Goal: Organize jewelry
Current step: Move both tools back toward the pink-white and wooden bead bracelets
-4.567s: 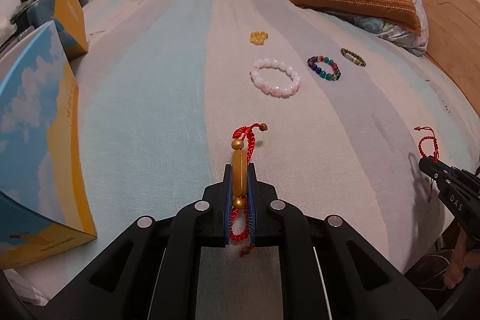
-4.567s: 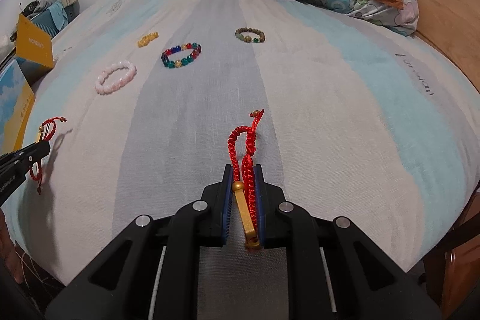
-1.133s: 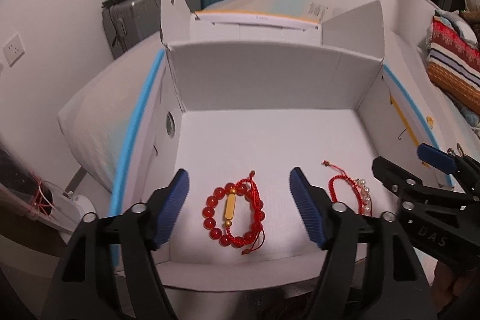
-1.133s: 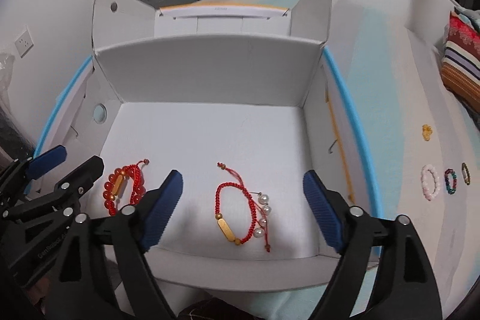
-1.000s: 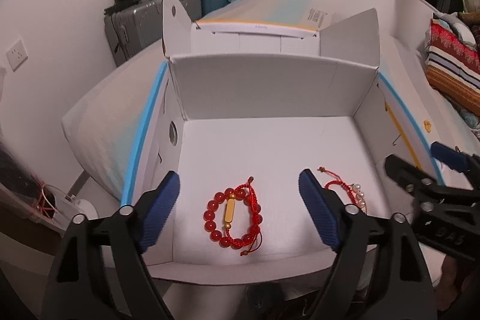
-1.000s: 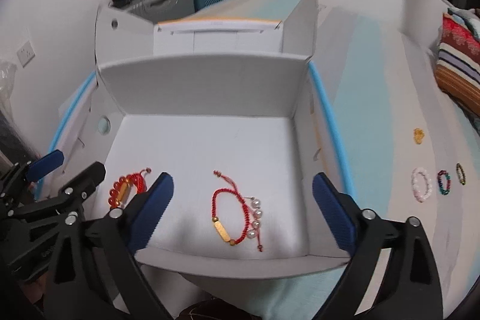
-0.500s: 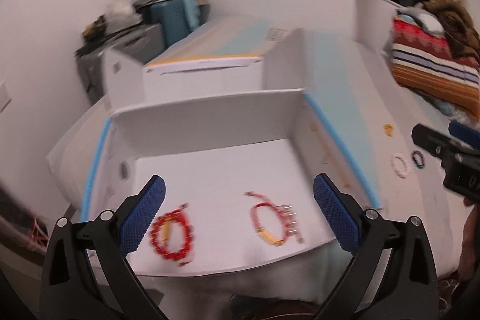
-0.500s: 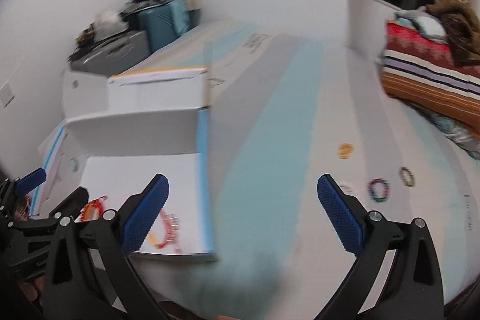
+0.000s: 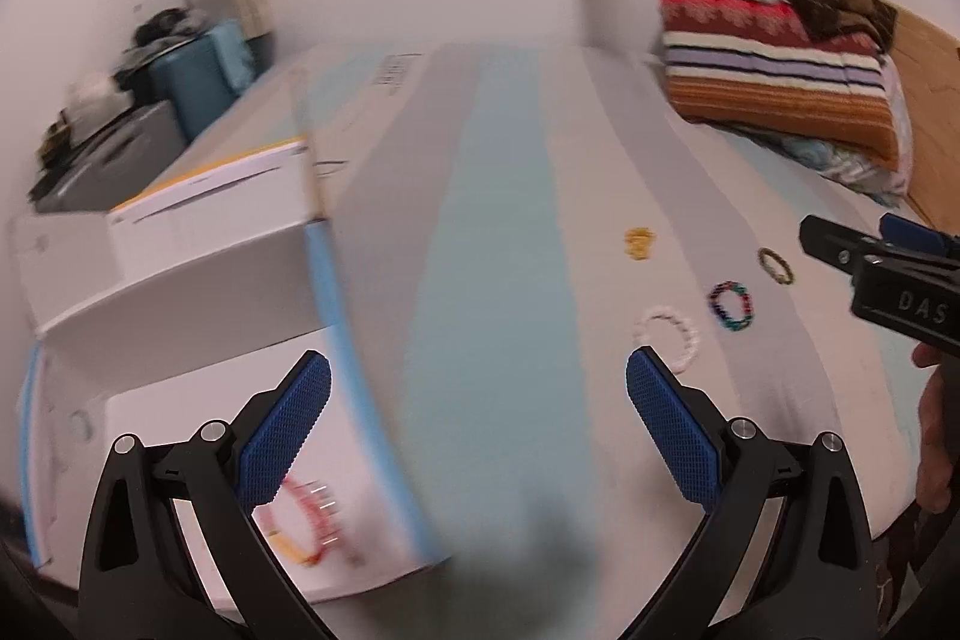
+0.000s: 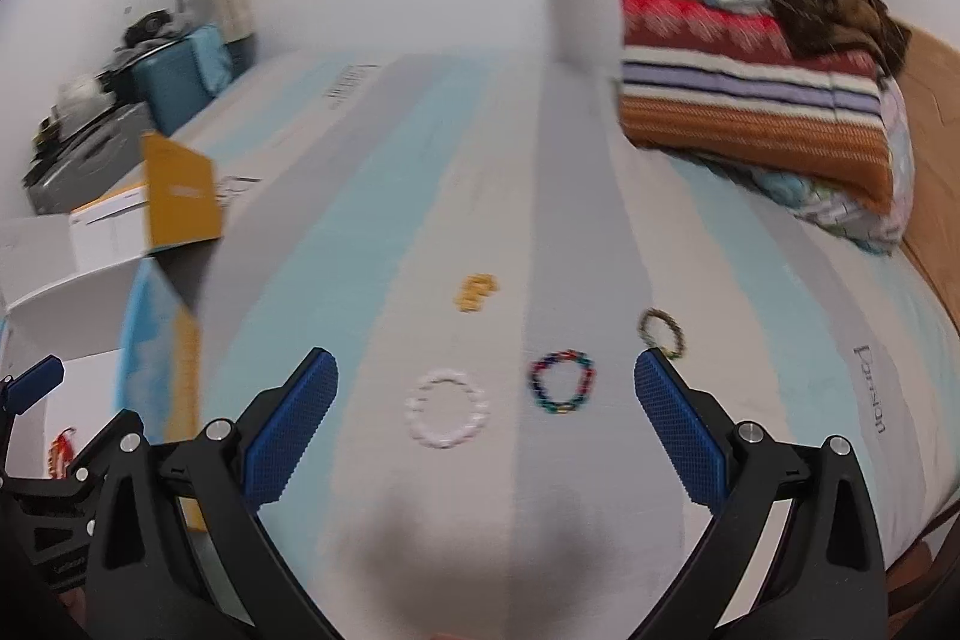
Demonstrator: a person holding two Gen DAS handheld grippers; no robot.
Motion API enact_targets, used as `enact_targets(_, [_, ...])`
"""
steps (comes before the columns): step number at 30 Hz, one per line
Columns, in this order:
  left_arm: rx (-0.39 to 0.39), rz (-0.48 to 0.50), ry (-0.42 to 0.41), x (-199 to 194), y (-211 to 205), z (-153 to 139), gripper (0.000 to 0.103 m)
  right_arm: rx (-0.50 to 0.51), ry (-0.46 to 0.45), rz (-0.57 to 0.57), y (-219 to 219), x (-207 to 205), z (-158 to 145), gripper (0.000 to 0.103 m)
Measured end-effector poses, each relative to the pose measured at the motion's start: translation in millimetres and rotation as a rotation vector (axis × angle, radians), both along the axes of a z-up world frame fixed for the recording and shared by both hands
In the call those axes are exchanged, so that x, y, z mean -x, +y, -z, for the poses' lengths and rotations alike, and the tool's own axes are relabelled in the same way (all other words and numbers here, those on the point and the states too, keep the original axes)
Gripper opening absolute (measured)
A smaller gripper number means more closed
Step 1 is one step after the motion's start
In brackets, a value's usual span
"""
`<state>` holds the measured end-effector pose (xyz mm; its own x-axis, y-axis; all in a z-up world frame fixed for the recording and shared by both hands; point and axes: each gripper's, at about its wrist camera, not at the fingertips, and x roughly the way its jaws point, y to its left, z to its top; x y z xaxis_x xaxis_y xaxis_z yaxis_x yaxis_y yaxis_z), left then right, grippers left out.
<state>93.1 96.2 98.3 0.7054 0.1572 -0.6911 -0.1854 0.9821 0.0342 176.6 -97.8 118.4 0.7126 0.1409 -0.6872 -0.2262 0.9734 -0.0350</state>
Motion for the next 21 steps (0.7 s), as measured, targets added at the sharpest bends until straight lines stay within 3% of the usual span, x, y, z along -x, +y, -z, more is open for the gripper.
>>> enact_targets(5, [-0.001, 0.065, 0.023, -46, -40, 23, 0.097, -0.008, 0.037, 0.062, -41, -42, 28, 0.095])
enact_targets(11, [0.029, 0.126, 0.091, -100, -71, 74, 0.097, -0.03, 0.071, 0.177, -88, -87, 74, 0.095])
enact_targets(21, [0.055, 0.139, 0.157, -149, -84, 137, 0.097, -0.073, 0.17, 0.19, -133, -151, 132, 0.095])
